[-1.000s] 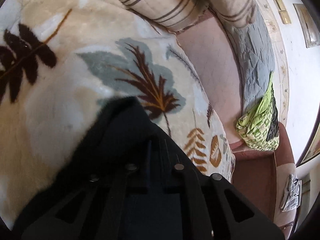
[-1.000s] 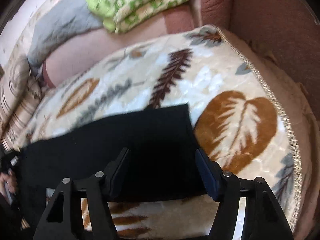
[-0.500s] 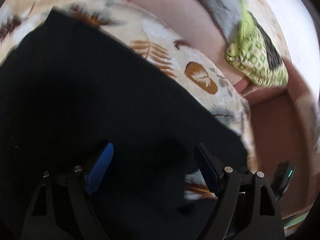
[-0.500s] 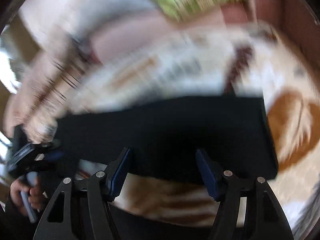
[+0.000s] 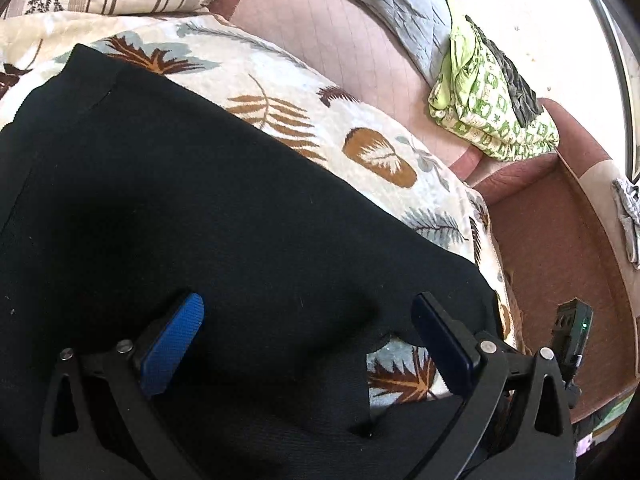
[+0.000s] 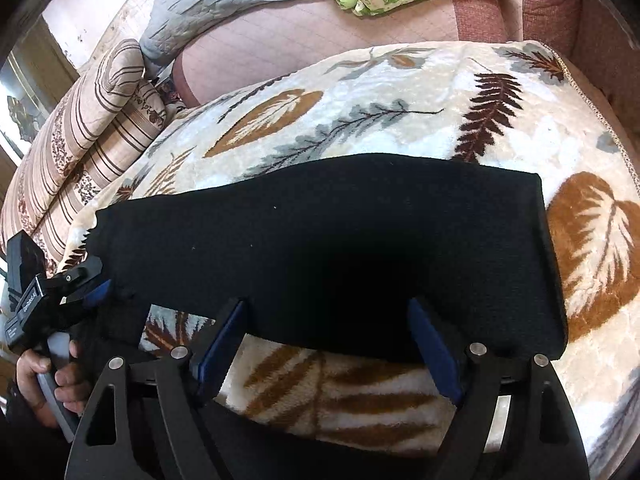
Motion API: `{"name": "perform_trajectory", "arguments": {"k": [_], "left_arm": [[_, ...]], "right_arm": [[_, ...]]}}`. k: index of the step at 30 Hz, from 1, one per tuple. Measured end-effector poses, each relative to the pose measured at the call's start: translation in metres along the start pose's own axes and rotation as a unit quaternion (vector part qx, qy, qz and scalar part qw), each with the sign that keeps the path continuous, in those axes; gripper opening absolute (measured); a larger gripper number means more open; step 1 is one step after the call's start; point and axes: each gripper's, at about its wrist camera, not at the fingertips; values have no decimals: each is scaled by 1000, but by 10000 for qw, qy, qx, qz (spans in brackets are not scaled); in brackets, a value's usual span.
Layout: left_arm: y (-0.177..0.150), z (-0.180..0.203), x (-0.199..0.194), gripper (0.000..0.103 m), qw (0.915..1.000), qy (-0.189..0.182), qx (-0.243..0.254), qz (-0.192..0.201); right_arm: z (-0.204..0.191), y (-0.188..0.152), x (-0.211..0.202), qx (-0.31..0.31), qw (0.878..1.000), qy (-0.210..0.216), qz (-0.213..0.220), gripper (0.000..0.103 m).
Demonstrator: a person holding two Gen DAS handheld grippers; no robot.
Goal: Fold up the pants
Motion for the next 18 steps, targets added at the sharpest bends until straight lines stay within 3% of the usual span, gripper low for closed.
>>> {"name": "perform_trajectory", "arguments": {"k": [5, 10, 13, 15, 18], "left_arm": [[3, -4, -1, 103, 9996, -93, -194, 156], [7, -8, -1, 103, 9992, -230, -331, 38], [6, -8, -2, 103, 9991, -259, -320, 36], [6, -8, -3, 103, 9991, -277, -332, 39], [6, -10, -3, 103, 9989, -318, -344, 33]], "right_arm": [[-7, -1, -2, -120, 9998, -160, -37, 83], [-14, -1, -10, -232, 9992, -328, 44, 83], [-15, 5, -25, -400, 9956, -711, 457, 83], [-5, 16, -46, -379, 9904, -862, 1012, 83], [39, 33, -77, 338, 9805, -774, 1773, 83]]}}
Point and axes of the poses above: each gripper's, at about its wrist camera, not at the fingertips, and x roughly the way its jaws point, z to its right, y to its top, and after that the axes turned 1 degree about -z, right-handed
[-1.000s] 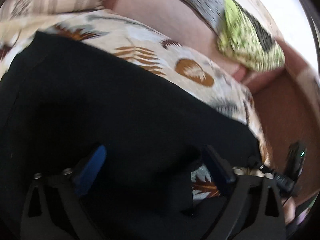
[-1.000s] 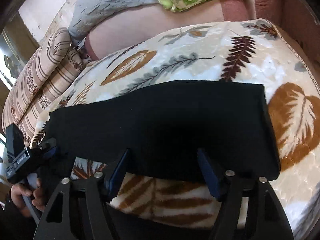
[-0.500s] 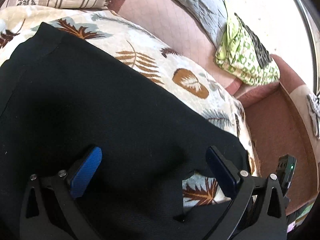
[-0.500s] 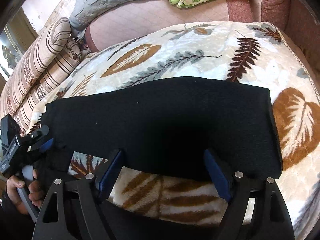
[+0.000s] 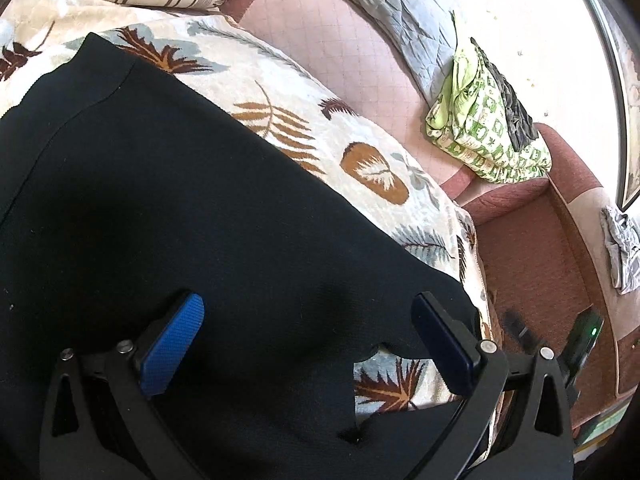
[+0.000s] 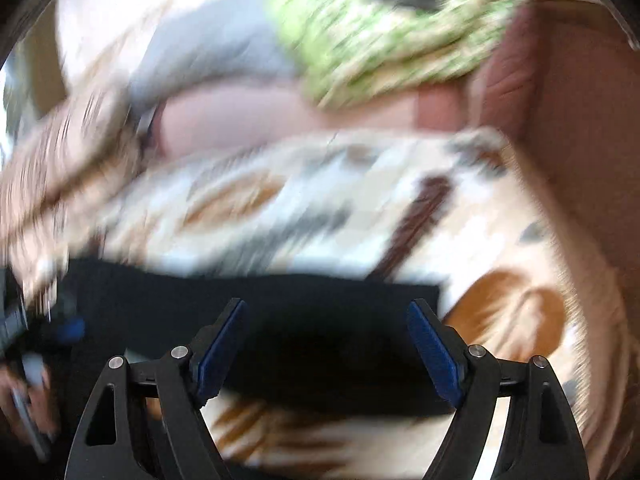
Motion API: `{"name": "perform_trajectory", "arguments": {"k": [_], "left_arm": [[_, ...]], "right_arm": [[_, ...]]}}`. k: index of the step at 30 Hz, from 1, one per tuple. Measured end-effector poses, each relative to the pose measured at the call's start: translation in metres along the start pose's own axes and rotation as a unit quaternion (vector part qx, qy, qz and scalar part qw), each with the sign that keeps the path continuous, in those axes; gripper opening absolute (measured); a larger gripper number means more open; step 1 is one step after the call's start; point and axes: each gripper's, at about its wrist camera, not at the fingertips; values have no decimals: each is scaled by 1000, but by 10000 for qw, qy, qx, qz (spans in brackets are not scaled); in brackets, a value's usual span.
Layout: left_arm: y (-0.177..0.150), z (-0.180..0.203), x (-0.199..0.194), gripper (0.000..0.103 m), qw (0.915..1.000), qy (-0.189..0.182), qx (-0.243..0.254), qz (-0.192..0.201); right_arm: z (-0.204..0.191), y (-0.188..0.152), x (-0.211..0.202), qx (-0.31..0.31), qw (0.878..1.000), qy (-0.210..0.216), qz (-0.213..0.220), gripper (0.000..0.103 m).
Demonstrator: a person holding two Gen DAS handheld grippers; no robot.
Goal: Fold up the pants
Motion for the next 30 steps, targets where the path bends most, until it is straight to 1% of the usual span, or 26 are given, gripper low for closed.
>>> {"name": "perform_trajectory", "arguments": {"k": [2, 3, 5, 6, 8, 9, 10, 12, 13, 15, 17, 18, 21, 26, 28, 29, 30], "left_arm": [[0, 0, 0, 103, 10000, -1, -5, 1], [0, 0, 0, 103, 10000, 6, -1, -1], [0, 0, 0, 103, 10000, 23, 4, 1], [0, 0, 1, 103, 10000, 29, 3, -1], [0, 1, 1, 103, 10000, 44, 8, -4], [0, 1, 1, 103, 10000, 55, 8, 0], [0, 1, 2, 103, 10000, 60, 7, 0], [1, 1, 2, 103, 10000, 78, 12, -1], [1, 1, 2, 103, 10000, 84, 16, -1], [1, 2, 3, 103, 10000, 92, 21, 1], [1, 2, 3, 103, 10000, 95, 28, -5], [1, 2, 3, 103, 9999, 98, 30, -5], [1, 2, 3, 103, 9999, 99, 28, -6], [1, 2, 3, 103, 10000, 90, 33, -11], [2, 1, 3, 103, 10000, 78, 22, -42], [2, 1, 4, 103, 10000, 75, 22, -42], [2, 1, 4, 103, 10000, 76, 23, -47]], "right_arm": [[36, 8, 1, 719, 9972, 208, 84, 83], [57, 9, 7, 1136, 9929, 346, -11, 83], [82, 9, 20, 1625, 9852, 501, -216, 83], [92, 7, 28, 1834, 9801, 675, -348, 81], [102, 4, 41, 2070, 9723, 933, -552, 71], [102, 4, 47, 2134, 9702, 964, -627, 62], [102, 5, 50, 2138, 9699, 956, -665, 57], [97, 7, 59, 2056, 9714, 913, -766, 54], [94, 9, 64, 1997, 9727, 837, -832, 49], [92, 8, 70, 1964, 9736, 697, -933, 43], [93, 6, 77, 1993, 9721, 640, -1061, 35], [93, 4, 80, 2021, 9711, 590, -1123, 30], [98, 0, 84, 2120, 9668, 659, -1263, 27], [97, -1, 87, 2220, 9624, 868, -1303, 24], [97, -2, 89, 2196, 9631, 811, -1327, 23], [97, -3, 90, 2206, 9628, 802, -1335, 21], [98, -3, 90, 2194, 9634, 774, -1328, 12]]}}
Point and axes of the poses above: each gripper's, at about its wrist camera, not at the fingertips, and x roughly the way its jaws point, z to its right, y to its top, and after that the axes turned 1 degree about -z, right-handed
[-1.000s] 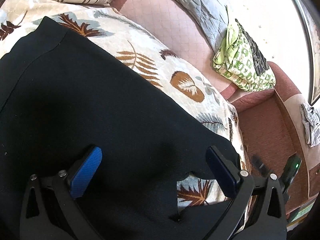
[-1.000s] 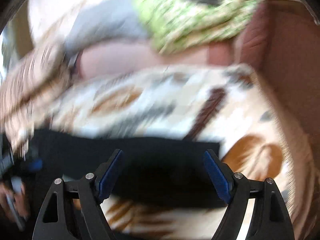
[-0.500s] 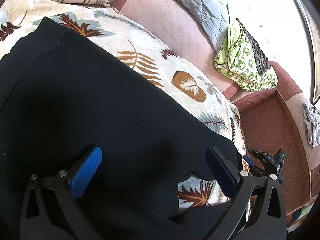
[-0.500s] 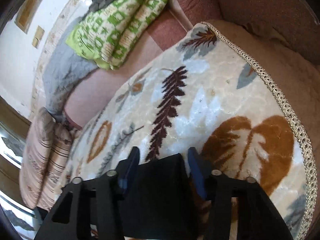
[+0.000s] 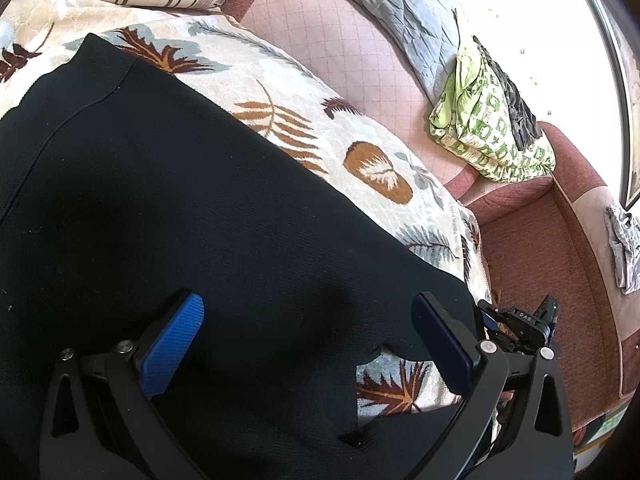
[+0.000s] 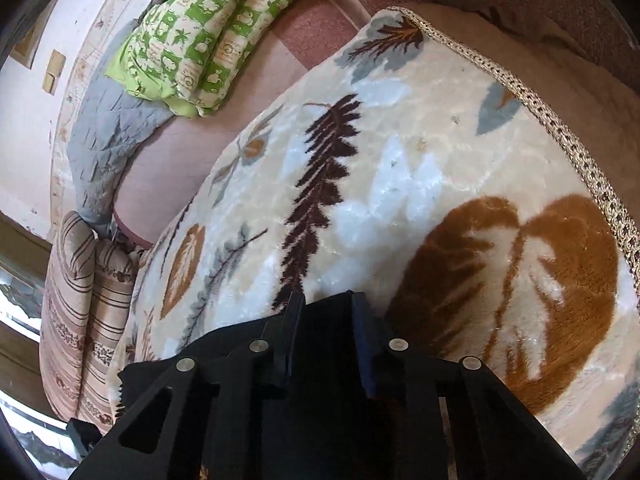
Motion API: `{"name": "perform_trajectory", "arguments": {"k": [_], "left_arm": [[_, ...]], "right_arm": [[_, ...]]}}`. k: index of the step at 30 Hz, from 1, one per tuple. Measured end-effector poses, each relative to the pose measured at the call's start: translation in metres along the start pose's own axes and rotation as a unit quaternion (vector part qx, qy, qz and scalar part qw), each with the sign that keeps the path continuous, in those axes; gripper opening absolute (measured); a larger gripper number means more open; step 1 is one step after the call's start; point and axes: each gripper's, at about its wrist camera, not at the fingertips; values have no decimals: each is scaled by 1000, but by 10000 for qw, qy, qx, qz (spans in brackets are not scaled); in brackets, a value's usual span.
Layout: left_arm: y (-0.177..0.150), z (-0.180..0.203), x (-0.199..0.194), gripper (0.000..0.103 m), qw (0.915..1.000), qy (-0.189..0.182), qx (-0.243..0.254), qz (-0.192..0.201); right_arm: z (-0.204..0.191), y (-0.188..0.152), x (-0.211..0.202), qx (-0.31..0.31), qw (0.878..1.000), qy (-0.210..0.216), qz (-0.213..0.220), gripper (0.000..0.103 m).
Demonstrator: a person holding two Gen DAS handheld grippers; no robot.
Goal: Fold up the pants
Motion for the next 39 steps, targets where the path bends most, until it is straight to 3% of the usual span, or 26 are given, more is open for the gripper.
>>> {"name": "perform_trajectory", "arguments": {"k": [1, 8, 12, 16, 19, 21, 23, 25, 29, 32, 36, 38, 39], "left_arm": [[0, 0, 0, 103, 10000, -9, -2, 3], [5, 4, -12, 103, 9997, -178, 29, 173], [29, 11, -50, 103, 9977, -374, 279, 487], [80, 5, -94, 103, 9910, 129, 1030, 846], [124, -19, -114, 103, 9788, 717, 1609, 1048], [148, -36, -112, 103, 9695, 929, 2103, 851], [157, -49, -103, 103, 9635, 892, 2449, 608], [164, -63, -87, 103, 9627, 789, 2567, 345], [163, -86, -57, 86, 9475, 1006, 3028, -181], [156, -88, -45, 85, 9301, 941, 3513, -517], [154, -86, -35, 83, 9231, 858, 3697, -623], [159, -87, -26, 62, 9210, 870, 3727, -729], [160, -89, -23, 57, 9211, 873, 3709, -795]], "right_arm": [[0, 0, 0, -23, 10000, -36, 25, 2], [-9, -2, -27, -170, 9985, 219, 463, 1], [-10, -8, -31, -150, 9986, 256, 444, 1], [-9, -12, -32, -124, 9987, 236, 425, 1], [-12, -12, -34, -151, 9985, 252, 459, 1], [-15, -12, -35, -208, 9984, 246, 473, 1], [-17, -13, -34, -241, 9983, 211, 477, 1], [-17, -13, -33, -255, 9984, 167, 467, 1], [-16, -13, -31, -297, 9986, 80, 429, 1], [-17, -13, -30, -328, 9986, 47, 416, 1], [-19, -13, -28, -352, 9986, 17, 402, 2], [-19, -13, -28, -343, 9986, -1, 401, 2], [-18, -13, -28, -320, 9987, 10, 403, 2]]}}
Point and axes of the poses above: each gripper's, at about its wrist camera, not at the fingertips, and x roughly the way its jaws point, z to its right, y to its top, and after that the axes turned 1 degree about -z, right-handed
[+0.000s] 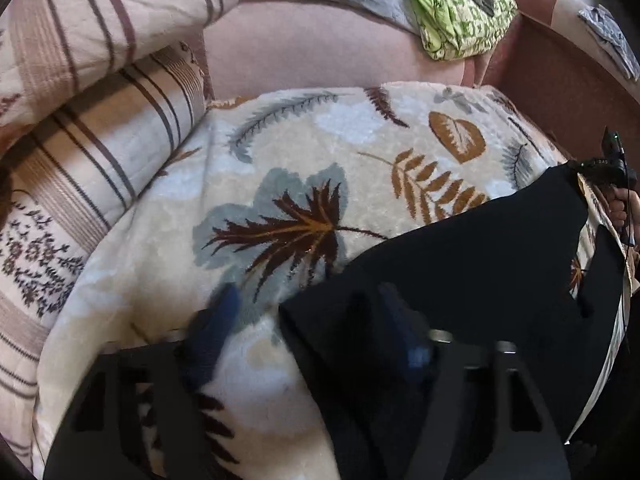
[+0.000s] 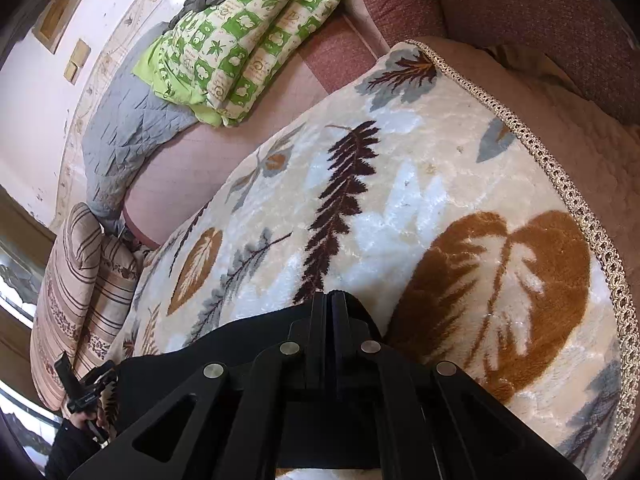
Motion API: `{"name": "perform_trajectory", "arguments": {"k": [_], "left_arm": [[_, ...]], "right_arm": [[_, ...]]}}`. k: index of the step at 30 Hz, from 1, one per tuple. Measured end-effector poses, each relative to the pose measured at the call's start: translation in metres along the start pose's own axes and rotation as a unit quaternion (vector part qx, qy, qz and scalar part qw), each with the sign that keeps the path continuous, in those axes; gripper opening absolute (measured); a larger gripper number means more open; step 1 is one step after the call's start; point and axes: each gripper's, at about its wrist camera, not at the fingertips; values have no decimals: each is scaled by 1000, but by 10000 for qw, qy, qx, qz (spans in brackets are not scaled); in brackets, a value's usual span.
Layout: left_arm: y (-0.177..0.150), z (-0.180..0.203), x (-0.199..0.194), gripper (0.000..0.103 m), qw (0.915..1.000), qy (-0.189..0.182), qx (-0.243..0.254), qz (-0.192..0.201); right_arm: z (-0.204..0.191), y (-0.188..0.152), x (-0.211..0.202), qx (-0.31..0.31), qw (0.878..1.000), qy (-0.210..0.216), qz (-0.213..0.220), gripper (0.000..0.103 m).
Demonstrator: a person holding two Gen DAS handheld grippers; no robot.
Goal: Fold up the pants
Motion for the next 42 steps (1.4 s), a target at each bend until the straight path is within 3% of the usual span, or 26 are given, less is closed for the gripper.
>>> {"name": "perform_trajectory", "arguments": {"k": [2, 5, 6, 7, 14, 22, 31, 42], "left_arm": [[0, -4, 9, 33, 9997, -106, -59, -197], [-1, -3, 14, 25, 9995, -139, -45, -266], [-1, -3, 14, 18, 9996, -126, -55, -249], [-1, -3, 13, 3, 9996, -94, -56, -251], [10, 7, -22, 3, 9999, 95, 49, -20], [1, 45, -72, 3, 9987, 251, 248, 362], [-64, 70, -122, 3, 9970, 3, 220, 744], [-157, 51, -157, 3, 9921, -236, -529, 1109]], "right_arm": [[1, 0, -1, 23, 10000, 10, -14, 2], [2, 0, 0, 24, 10000, 5, -9, 2], [2, 0, 0, 15, 10000, -9, 2, 2], [2, 0, 0, 6, 10000, -9, 11, 2], [-6, 2, -9, -406, 9991, -79, 134, 2], [-13, -21, -47, -1256, 9916, 187, 241, 1], [-10, -89, -114, -2505, 9668, 473, -153, 1], [-4, -142, -155, -3166, 9463, 532, -368, 1]]}}
Point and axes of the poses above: each gripper's, at about its wrist camera, not at the fingertips, and x roughly the way its jaws point, z to its right, y to its top, and after that the axes turned 1 degree about -z, right-handed
